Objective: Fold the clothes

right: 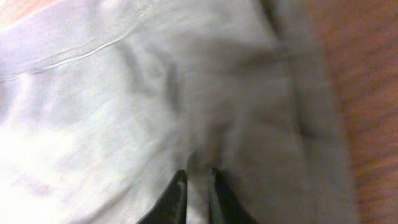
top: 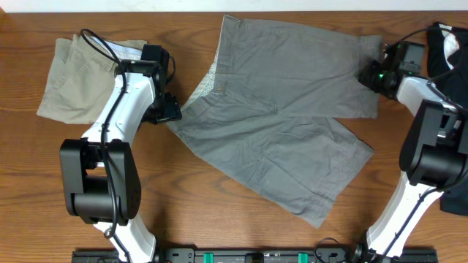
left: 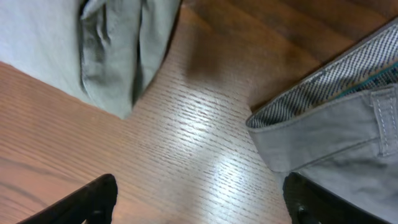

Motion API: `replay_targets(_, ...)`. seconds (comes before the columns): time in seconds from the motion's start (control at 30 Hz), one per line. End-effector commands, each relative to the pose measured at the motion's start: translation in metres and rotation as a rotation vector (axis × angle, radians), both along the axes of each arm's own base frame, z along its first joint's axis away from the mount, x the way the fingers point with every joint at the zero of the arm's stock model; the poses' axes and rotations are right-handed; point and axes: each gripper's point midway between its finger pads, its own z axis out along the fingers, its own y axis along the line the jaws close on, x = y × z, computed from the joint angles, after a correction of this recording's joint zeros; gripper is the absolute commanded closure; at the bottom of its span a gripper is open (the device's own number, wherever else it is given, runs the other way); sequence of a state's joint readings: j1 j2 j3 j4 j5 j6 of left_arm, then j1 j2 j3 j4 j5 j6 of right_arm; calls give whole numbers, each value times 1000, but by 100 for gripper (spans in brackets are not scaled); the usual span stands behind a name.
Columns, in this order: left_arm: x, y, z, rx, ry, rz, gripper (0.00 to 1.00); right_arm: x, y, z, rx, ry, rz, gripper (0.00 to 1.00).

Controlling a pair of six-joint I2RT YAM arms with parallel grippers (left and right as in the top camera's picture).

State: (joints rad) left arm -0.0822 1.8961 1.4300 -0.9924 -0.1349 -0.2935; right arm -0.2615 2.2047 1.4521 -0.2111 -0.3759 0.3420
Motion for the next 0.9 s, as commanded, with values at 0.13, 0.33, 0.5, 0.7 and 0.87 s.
replay_targets(0.13,-6,-3,33,-25,-56,-37,56,-19,5,142,96,-224,163,72)
replay_targets(0.33,-8,-3,116,-42,-325,-39,40,-80,2,227,-41,-223,98,63)
replay_targets(0.5,-23,-2,163,-51,-465,-40,6,-134,5,238,-36,-77,-22,59)
replay_targets(0.7,-47,-1,162,-57,-407,-42,2,-199,36,186,-57,283,15,52)
replay_targets(0.87,-54,-8,133,-93,-314,-48,2,-230,72,142,-87,442,133,46)
